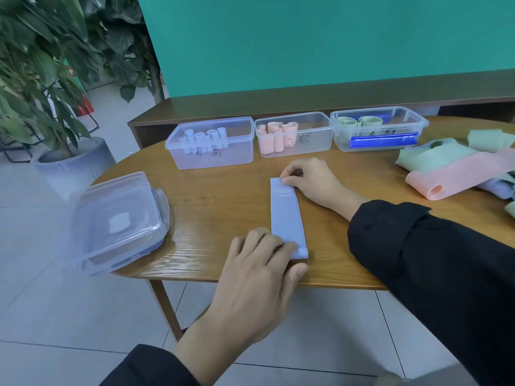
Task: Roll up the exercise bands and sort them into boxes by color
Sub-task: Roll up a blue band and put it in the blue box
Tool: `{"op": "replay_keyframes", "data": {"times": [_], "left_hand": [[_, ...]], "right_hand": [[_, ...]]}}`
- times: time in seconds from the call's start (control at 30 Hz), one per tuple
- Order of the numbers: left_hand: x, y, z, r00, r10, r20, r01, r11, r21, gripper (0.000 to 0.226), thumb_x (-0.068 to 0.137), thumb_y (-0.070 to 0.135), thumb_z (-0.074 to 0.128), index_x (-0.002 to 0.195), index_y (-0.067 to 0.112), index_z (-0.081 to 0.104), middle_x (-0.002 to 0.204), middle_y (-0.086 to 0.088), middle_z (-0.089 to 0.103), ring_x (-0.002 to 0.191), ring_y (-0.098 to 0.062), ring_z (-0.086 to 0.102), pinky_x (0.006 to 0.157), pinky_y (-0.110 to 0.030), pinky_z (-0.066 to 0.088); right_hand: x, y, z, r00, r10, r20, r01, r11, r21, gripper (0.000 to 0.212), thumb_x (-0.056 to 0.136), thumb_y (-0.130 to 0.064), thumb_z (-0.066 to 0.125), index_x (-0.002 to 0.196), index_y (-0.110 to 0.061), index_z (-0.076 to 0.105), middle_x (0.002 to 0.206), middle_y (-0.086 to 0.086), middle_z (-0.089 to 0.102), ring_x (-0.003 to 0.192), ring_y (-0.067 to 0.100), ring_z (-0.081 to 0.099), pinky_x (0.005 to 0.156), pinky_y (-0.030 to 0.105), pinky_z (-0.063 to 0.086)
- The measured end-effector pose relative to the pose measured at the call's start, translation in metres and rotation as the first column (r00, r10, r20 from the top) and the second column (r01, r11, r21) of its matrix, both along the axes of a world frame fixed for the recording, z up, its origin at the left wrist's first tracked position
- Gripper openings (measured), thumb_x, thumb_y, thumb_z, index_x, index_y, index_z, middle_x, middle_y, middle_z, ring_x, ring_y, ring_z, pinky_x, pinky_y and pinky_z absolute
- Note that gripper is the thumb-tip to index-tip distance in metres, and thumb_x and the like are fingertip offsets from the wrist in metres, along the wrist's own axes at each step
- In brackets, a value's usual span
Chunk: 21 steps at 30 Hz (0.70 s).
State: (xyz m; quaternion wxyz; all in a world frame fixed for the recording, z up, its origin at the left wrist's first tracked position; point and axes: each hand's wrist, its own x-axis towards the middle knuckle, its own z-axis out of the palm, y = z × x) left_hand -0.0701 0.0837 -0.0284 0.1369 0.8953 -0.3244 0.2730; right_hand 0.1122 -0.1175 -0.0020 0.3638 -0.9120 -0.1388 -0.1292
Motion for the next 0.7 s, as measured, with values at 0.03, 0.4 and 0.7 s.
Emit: {"op": "replay_keyframes", "data": {"times": [0.03,0.4,0.7], "left_hand": [[-0.001,-0.001,0.001,0.999,0.006,-0.034,-0.005,1.0,0.011,0.046,0.108,0.047,0.034,0.117,0.017,0.069,0.12,0.004,0.063,0.118,-0.022,0.054,0.092,-0.04,0.042],[0.001,-0.011,0.008,0.96,0.143,-0.24,-0.113,0.985,0.133,0.09,0.099,0.074,0.007,0.155,0.012,0.04,0.163,-0.001,0.035,0.155,-0.011,0.017,0.126,-0.042,0.019],[0.036,-0.031,0.025,0.815,0.232,-0.531,-0.185,0.973,0.14,0.095,0.093,0.077,0.008,0.162,0.012,0.007,0.171,0.0,0.002,0.155,-0.008,-0.009,0.127,-0.04,-0.006]], "right_hand": [[0.0,0.0,0.0,1.0,-0.002,0.002,0.002,1.0,0.012,0.005,0.09,-0.014,0.073,0.093,-0.015,0.077,0.092,-0.009,0.071,0.091,0.008,0.063,0.08,0.01,0.042],[0.001,-0.001,-0.001,1.0,0.008,0.004,-0.008,0.999,0.034,0.003,0.088,-0.015,0.075,0.091,-0.016,0.078,0.09,-0.012,0.072,0.094,0.01,0.066,0.091,0.024,0.049],[0.0,-0.001,0.002,0.999,0.007,-0.032,-0.006,0.998,0.059,0.006,0.089,-0.015,0.074,0.09,-0.02,0.077,0.091,-0.011,0.071,0.092,0.004,0.063,0.09,0.022,0.048]]}}
